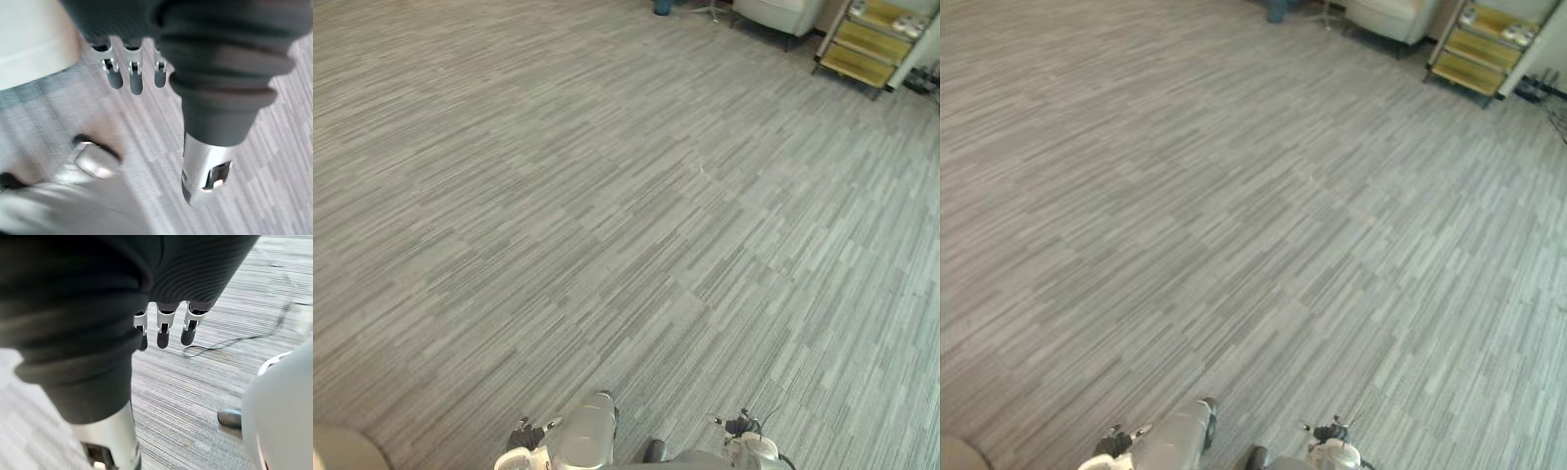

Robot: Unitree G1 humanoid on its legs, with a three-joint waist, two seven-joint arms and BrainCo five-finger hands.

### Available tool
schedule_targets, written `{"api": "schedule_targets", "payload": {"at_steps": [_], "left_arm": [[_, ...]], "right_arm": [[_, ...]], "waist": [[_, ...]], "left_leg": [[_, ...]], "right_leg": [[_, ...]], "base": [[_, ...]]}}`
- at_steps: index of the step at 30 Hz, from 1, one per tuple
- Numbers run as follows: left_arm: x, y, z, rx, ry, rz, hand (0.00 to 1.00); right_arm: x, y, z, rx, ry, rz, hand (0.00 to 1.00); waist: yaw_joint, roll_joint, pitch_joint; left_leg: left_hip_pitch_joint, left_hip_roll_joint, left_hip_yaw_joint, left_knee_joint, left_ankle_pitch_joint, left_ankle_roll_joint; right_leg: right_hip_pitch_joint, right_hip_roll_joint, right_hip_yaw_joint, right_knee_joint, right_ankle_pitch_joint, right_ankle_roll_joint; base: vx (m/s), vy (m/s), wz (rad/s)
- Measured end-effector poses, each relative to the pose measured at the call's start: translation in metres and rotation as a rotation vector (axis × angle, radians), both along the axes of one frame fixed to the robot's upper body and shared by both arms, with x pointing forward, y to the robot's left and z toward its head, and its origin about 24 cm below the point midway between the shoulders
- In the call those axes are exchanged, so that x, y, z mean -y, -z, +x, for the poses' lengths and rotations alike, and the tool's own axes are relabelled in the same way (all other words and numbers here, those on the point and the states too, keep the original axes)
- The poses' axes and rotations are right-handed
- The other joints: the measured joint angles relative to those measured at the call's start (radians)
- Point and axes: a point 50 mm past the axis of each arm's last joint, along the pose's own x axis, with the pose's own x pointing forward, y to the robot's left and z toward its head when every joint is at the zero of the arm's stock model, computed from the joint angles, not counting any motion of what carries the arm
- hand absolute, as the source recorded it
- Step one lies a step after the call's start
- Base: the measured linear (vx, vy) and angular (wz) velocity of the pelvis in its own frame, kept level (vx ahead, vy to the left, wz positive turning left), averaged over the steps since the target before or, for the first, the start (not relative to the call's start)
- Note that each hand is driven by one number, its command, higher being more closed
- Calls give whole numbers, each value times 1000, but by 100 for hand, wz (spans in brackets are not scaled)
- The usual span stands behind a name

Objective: Pick up cushions and gather them together orderly.

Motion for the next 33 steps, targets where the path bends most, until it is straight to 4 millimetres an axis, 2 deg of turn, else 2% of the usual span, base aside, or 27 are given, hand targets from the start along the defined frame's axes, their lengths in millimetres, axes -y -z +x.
{"api": "schedule_targets", "payload": {"at_steps": [1,2,4,5,6,8,9,11,12,14,15,16,18,19,20,21,22,23,25,26,27,28,29,30,31,33], "left_arm": [[0,0,0,-1,-3,-1,0],[0,1,-2,-5,-3,-3,0],[-1,1,-1,-7,3,0,0],[-1,0,-1,-7,4,1,0],[-1,0,1,-6,20,6,0],[0,-1,5,1,23,3,0],[1,0,5,1,25,0,0],[2,0,6,2,35,1,0],[3,0,5,-7,47,2,0],[3,1,6,-16,74,10,0],[7,1,6,-21,89,8,0],[10,2,6,-25,101,5,0],[16,3,7,-19,85,-14,0],[17,1,10,0,70,-21,0],[16,0,13,12,65,-20,0],[14,-2,16,26,68,-14,0],[11,-5,22,50,82,-1,0],[11,-7,26,65,94,8,0],[11,-10,30,88,115,19,0],[12,-11,32,96,115,18,0],[12,-12,35,105,115,21,0],[12,-11,34,103,117,18,0],[13,-11,33,96,125,21,0],[12,-11,35,96,139,29,0],[12,-12,38,99,156,35,0],[10,-13,39,105,160,43,0]], "right_arm": [[-2,-1,1,9,1,3,0],[-4,-2,2,23,2,7,0],[-7,-4,5,49,2,14,0],[-6,-4,5,50,2,14,0],[-3,-4,5,53,4,9,0],[-4,-4,7,52,1,13,0],[-5,-4,8,47,-2,18,0],[-5,-4,14,54,-14,17,0],[-3,-5,17,50,-28,9,0],[1,-3,12,23,-33,1,0],[9,-2,6,3,-27,-16,0],[13,-1,3,-8,-22,-24,0],[18,-2,1,-8,-18,-37,0],[19,-3,3,2,-18,-46,0],[18,-3,3,1,-17,-44,0],[16,-2,2,0,-13,-35,0],[10,-1,3,2,-4,-14,0],[8,-1,4,1,2,-5,0],[6,-2,10,6,6,7,0],[5,-4,18,27,2,8,0],[4,-5,21,34,1,8,0],[7,-5,20,31,1,1,0],[6,-3,15,18,2,4,0],[0,-2,14,14,-5,17,0],[-2,0,9,1,-2,23,0],[-3,2,3,-13,2,29,0]], "waist": [[0,0,0],[1,-1,0],[-4,-5,0],[-6,-5,0],[-26,-2,-2],[-30,-10,-6],[-34,-9,-6],[-50,-8,-6],[-54,-8,-6],[-59,-16,-9],[-69,11,-9],[-76,22,-15],[-78,57,-11],[-80,75,5],[-77,72,12],[-74,66,17],[-66,42,27],[-56,31,26],[-49,18,31],[-48,22,33],[-48,22,36],[-45,17,38],[-25,20,31],[-27,-1,31],[-31,-11,31],[-28,-14,32]], "left_leg": [[19,3,23,10,-20,9],[49,7,48,18,-48,17],[141,10,104,23,-107,34],[149,10,107,23,-110,35],[202,19,115,15,-131,36],[268,53,132,-40,-142,26],[306,79,149,-86,-142,20],[353,114,170,-147,-140,-7],[368,130,177,-173,-138,-18],[382,133,163,-178,-142,-31],[387,160,108,-140,-157,-53],[365,176,82,-67,-153,-57],[259,217,25,200,-107,-72],[152,253,4,453,-24,-60],[101,269,13,563,-29,-62],[60,266,21,627,-42,-67],[2,244,45,633,-66,-72],[-27,226,69,585,-83,-69],[-77,183,103,395,-108,-70],[-102,138,102,209,-91,-61],[-104,95,95,21,-28,-67],[-99,77,88,-103,71,-74],[-56,59,101,-180,219,-61],[-49,30,111,-177,193,-27],[-53,21,115,-146,177,0],[-45,21,130,-46,91,31]], "right_leg": [[-9,-12,4,56,-20,13],[-47,-33,3,181,-46,36],[-195,-117,-21,591,-44,62],[-205,-128,-29,620,-44,61],[-245,-186,-108,720,-47,55],[-267,-206,-190,663,-58,35],[-278,-198,-224,576,-58,34],[-319,-166,-226,406,-34,40],[-359,-136,-208,290,22,34],[-365,-98,-155,146,138,14],[-339,-70,-154,161,177,-35],[-324,-56,-163,158,153,-43],[-270,-11,-190,138,109,-60],[-201,26,-193,105,84,-73],[-150,47,-190,79,73,-81],[-97,56,-186,49,64,-87],[-21,59,-170,-7,60,-84],[10,57,-154,-35,61,-83],[62,49,-127,-80,63,-81],[91,33,-103,-111,57,-71],[114,11,-86,-128,44,-47],[128,3,-71,-141,35,-33],[158,-12,-28,-167,25,-16],[173,-35,-15,-180,25,-10],[176,-54,-9,-176,41,10],[169,-73,29,-57,40,24]], "base": [[292,112,-76],[320,105,-78],[328,81,-76],[298,13,-36],[302,-8,-13],[295,-67,-25],[349,-126,-36],[338,-137,-45],[397,-176,-45],[468,-246,-7],[471,-273,27],[574,-342,24],[436,-242,3],[483,-221,-1],[481,-204,-3],[451,-181,-14],[433,-165,-23],[427,-144,-43],[461,-20,-53],[562,105,-53],[455,129,-54],[477,155,-66],[500,139,-46],[515,131,-30],[514,134,3],[560,187,-3]]}}
